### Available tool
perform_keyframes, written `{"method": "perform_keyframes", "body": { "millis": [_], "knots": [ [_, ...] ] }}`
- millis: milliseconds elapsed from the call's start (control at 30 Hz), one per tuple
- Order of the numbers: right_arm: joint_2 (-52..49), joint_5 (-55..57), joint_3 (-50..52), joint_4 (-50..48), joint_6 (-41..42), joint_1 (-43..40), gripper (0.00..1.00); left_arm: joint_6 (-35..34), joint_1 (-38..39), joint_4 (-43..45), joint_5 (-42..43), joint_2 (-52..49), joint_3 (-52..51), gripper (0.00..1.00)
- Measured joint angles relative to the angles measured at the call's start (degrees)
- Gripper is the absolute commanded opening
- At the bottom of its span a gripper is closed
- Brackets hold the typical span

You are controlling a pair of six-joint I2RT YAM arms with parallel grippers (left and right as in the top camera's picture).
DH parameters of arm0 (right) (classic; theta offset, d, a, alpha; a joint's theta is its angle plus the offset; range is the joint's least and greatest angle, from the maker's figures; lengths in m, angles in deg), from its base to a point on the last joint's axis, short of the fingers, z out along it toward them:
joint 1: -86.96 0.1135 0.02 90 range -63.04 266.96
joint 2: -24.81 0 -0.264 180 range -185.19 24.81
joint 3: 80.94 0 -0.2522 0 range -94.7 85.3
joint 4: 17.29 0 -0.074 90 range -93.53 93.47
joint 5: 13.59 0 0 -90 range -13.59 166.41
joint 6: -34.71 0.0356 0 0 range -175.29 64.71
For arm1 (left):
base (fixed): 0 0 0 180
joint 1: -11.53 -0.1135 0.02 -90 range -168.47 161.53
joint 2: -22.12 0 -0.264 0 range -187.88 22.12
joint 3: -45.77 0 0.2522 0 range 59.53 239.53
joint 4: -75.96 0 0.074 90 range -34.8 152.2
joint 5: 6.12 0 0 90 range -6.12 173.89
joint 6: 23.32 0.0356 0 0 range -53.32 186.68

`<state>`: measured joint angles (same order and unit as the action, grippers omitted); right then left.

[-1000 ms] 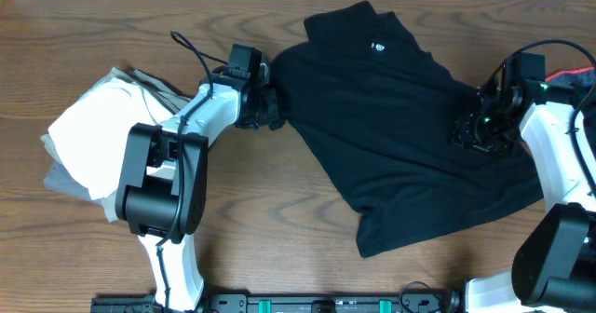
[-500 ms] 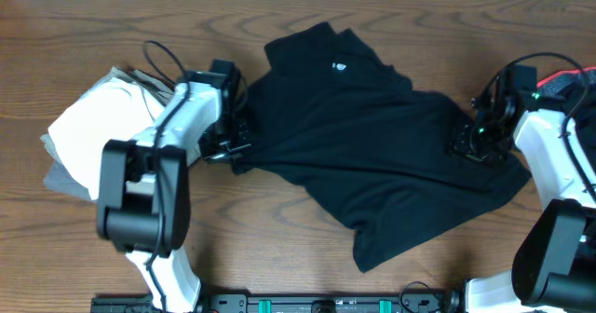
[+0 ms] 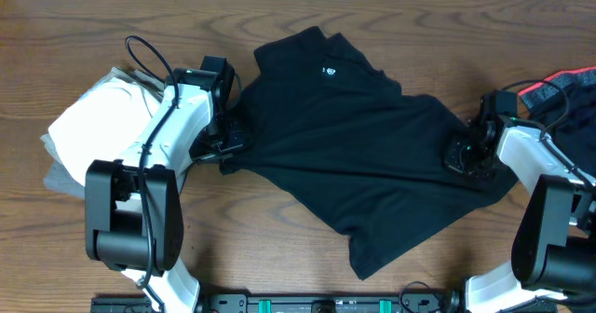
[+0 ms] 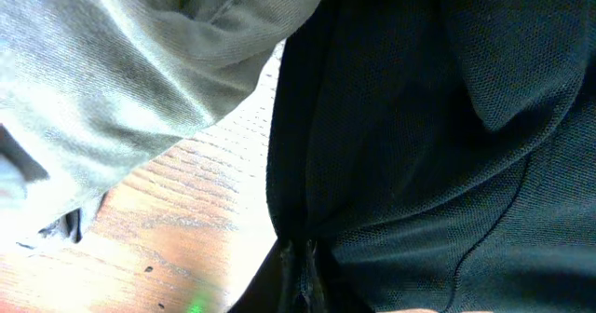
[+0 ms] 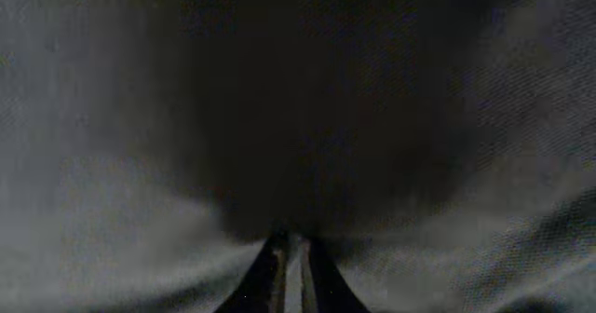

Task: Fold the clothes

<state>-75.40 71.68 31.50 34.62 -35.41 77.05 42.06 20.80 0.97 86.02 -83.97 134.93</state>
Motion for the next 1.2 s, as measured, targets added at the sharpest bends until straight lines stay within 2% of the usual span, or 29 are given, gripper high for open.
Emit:
{"method": "perform_keyframes", "body": {
  "millis": [100, 133, 300, 367, 467, 500, 600, 833, 867, 1000, 1200],
  "knots": [
    [-1.2, 0.4, -0.9, -4.0, 1.0, -1.2, 0.02, -0.7, 0.0, -0.3, -0.6, 0.0, 0.0, 0.47],
    [-1.9, 0.7, -1.5, -5.6, 1.2, -1.6, 0.03, -0.7, 0.0, -0.3, -0.7, 0.0, 0.0, 0.50],
    [-4.5, 3.2, -3.8, -12.0, 1.6, -3.6, 0.03, -0.9, 0.0, -0.2, -0.9, 0.0, 0.0, 0.52],
    [-5.5, 3.7, -4.8, -14.4, 1.1, -4.4, 0.11, -0.9, 0.0, 0.5, -0.9, 0.0, 0.0, 0.53],
    [-7.0, 3.5, -7.0, -14.6, -0.6, -5.4, 0.38, 0.3, 0.0, 3.8, -0.3, 0.0, 0.0, 0.52],
    [-7.3, 3.3, -7.8, -13.8, -1.7, -5.5, 0.43, 1.5, 0.0, 5.4, 0.7, 0.0, 0.0, 0.52],
    [-8.6, 1.4, -12.3, -7.2, -5.3, -5.9, 0.46, 5.3, 0.0, 10.1, 4.5, 0.0, 0.6, 0.52],
    [-6.6, -6.1, -25.5, 7.2, -10.9, -6.3, 0.48, 13.4, 0.7, 28.5, 10.7, 0.0, 5.3, 0.15],
    [-5.3, -7.6, -26.6, 8.8, -11.3, -6.4, 0.48, 14.3, 0.7, 31.0, 11.5, -0.1, 5.5, 0.12],
    [0.7, -13.8, -27.9, 13.6, -11.8, -6.3, 0.47, 16.5, 1.0, 38.8, 15.0, -2.0, 5.8, 0.06],
    [7.1, -18.4, -28.7, 24.8, -12.0, -3.2, 0.44, 17.9, 1.0, 47.8, 21.5, -12.0, 5.9, 0.06]
  ]
}}
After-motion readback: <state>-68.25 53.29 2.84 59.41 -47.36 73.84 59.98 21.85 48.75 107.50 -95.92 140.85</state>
